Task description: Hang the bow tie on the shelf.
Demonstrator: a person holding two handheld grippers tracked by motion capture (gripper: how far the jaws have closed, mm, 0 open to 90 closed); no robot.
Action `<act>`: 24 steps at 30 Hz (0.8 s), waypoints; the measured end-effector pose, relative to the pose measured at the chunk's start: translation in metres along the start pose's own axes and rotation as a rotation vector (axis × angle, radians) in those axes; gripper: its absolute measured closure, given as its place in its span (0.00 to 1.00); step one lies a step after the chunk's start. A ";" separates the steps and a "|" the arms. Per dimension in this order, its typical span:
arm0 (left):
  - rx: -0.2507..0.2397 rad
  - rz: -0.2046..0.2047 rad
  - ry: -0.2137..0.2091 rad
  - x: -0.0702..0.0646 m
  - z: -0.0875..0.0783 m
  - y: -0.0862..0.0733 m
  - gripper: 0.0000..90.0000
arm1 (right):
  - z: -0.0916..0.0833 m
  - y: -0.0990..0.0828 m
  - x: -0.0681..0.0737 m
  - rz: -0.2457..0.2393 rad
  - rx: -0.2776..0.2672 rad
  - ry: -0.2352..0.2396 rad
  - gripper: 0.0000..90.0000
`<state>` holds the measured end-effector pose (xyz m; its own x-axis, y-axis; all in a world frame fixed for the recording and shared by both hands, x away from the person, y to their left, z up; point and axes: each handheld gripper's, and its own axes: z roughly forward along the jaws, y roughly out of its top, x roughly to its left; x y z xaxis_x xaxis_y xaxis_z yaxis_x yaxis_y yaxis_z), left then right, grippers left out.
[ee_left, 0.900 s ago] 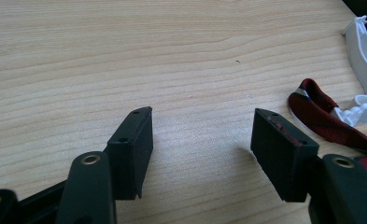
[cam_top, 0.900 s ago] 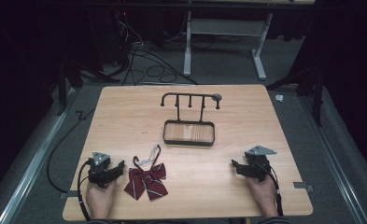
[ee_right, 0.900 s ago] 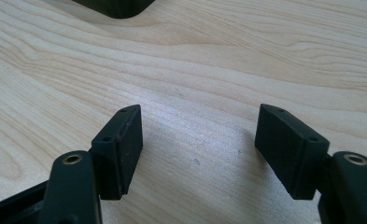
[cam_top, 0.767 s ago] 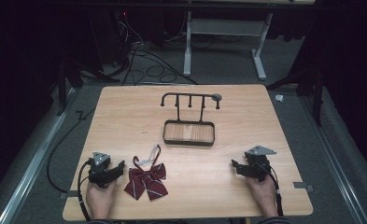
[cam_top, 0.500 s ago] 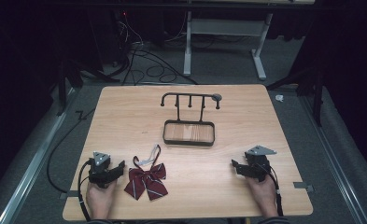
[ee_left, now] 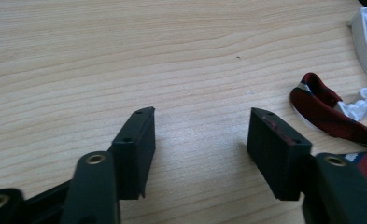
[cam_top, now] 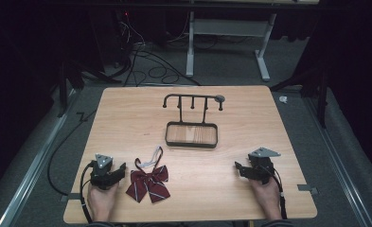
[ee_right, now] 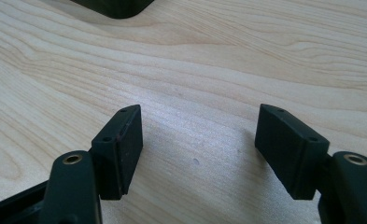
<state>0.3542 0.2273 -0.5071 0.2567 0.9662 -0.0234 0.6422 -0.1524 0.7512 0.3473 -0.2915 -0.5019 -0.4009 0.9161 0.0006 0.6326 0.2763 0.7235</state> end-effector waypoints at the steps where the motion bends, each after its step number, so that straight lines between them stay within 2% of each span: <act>1: 0.009 -0.017 -0.009 0.002 -0.001 0.002 0.52 | 0.000 0.000 0.000 0.002 -0.002 0.000 0.37; 6: -0.012 -0.032 -0.059 0.002 -0.009 0.006 0.56 | 0.000 0.000 0.000 -0.004 -0.003 0.000 0.37; 8: -0.009 -0.029 -0.093 -0.002 -0.012 0.010 0.58 | 0.000 0.000 -0.001 0.001 -0.002 0.001 0.37; 12: -0.010 -0.030 -0.134 -0.009 -0.014 0.016 0.60 | 0.000 0.000 0.000 0.001 -0.002 0.000 0.37; 19: 0.009 -0.011 -0.172 -0.021 -0.008 0.026 0.62 | 0.000 0.000 -0.001 0.002 -0.002 0.002 0.37; 24: 0.027 0.004 -0.181 -0.027 -0.002 0.030 0.66 | 0.000 0.000 -0.001 0.004 -0.003 0.003 0.37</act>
<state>0.3646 0.1973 -0.4826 0.3835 0.9127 -0.1411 0.6598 -0.1639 0.7333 0.3474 -0.2924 -0.5020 -0.4002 0.9164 0.0053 0.6323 0.2719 0.7255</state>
